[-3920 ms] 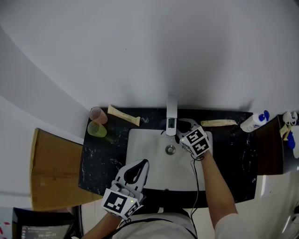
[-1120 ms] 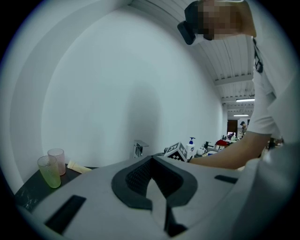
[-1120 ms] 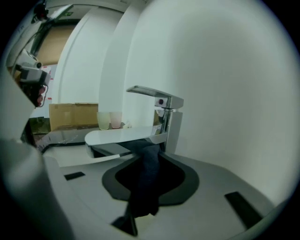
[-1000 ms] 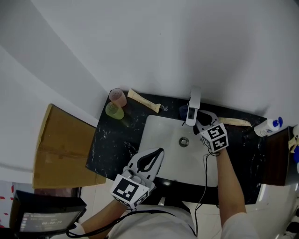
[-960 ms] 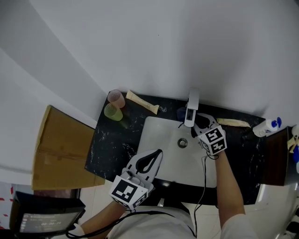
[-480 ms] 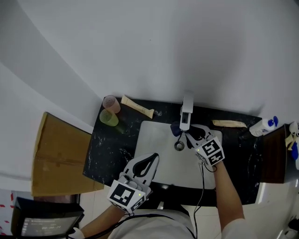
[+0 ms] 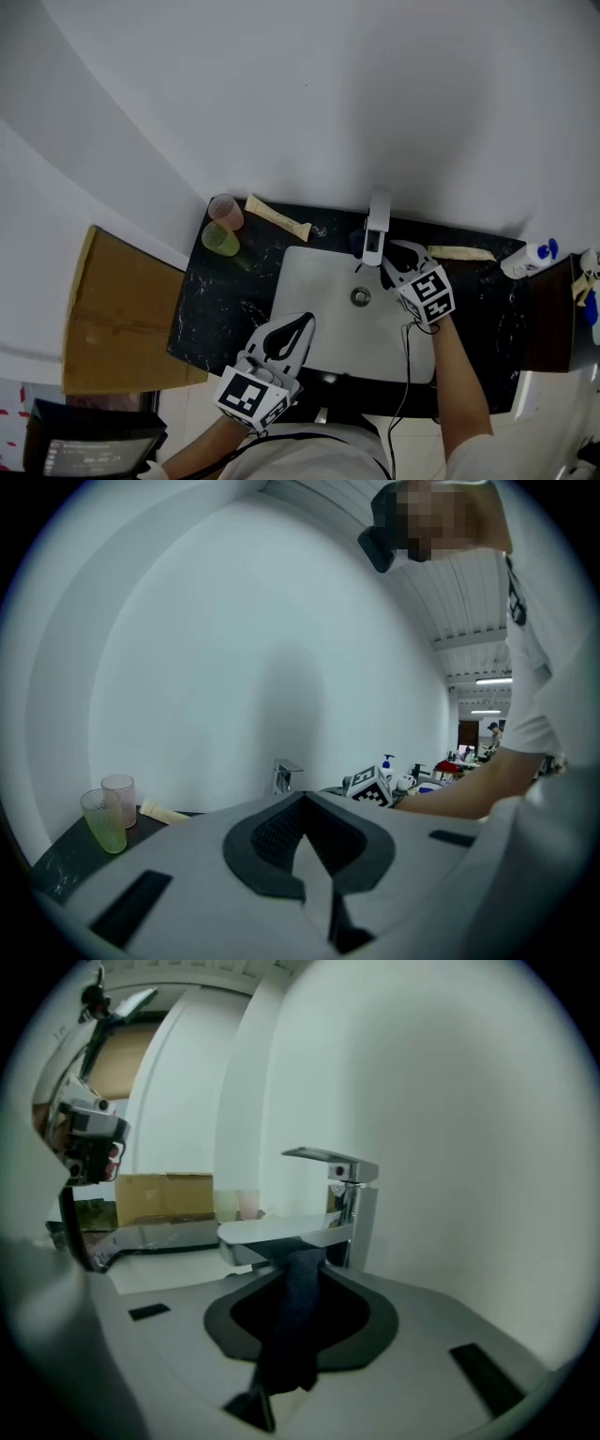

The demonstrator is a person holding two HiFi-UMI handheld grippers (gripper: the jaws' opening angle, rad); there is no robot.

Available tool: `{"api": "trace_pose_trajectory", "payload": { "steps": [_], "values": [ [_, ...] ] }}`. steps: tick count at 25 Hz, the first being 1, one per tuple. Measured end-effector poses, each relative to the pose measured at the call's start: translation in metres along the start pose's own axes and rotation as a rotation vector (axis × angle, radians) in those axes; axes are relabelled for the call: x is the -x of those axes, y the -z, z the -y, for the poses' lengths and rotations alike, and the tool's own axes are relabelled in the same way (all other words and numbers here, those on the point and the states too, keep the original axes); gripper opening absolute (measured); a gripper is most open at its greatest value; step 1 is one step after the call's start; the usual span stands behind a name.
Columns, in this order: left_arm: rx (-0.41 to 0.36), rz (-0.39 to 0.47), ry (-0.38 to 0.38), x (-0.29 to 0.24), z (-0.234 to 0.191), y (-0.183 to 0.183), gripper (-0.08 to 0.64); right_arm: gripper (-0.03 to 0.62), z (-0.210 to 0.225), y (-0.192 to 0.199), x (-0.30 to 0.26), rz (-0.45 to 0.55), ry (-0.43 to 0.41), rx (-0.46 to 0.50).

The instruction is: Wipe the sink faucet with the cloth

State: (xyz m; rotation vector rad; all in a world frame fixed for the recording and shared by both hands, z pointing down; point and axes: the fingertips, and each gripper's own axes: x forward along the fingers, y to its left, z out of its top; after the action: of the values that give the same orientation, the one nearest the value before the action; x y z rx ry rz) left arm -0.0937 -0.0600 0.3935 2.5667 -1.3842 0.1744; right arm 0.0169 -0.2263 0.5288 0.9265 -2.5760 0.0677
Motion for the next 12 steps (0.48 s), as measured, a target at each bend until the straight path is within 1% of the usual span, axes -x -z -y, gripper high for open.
{"api": "trace_pose_trajectory", "payload": {
  "steps": [3, 6, 8, 12],
  "values": [
    [0.006, -0.006, -0.002, -0.002, 0.001, -0.003, -0.002, 0.086, -0.027, 0.001, 0.012, 0.011, -0.052, -0.013],
    [0.006, 0.002, 0.014, -0.002, 0.004, -0.001, -0.002, 0.086, -0.046, 0.004, 0.025, 0.023, -0.074, -0.051],
    [0.006, 0.000, 0.019, -0.003, 0.005, -0.001, -0.003, 0.086, -0.055, 0.003, 0.034, 0.035, -0.084, -0.069],
    [0.003, -0.004, 0.023, -0.003, 0.006, -0.003, -0.002, 0.086, -0.061, -0.013, 0.045, 0.080, -0.106, -0.125]
  ]
}}
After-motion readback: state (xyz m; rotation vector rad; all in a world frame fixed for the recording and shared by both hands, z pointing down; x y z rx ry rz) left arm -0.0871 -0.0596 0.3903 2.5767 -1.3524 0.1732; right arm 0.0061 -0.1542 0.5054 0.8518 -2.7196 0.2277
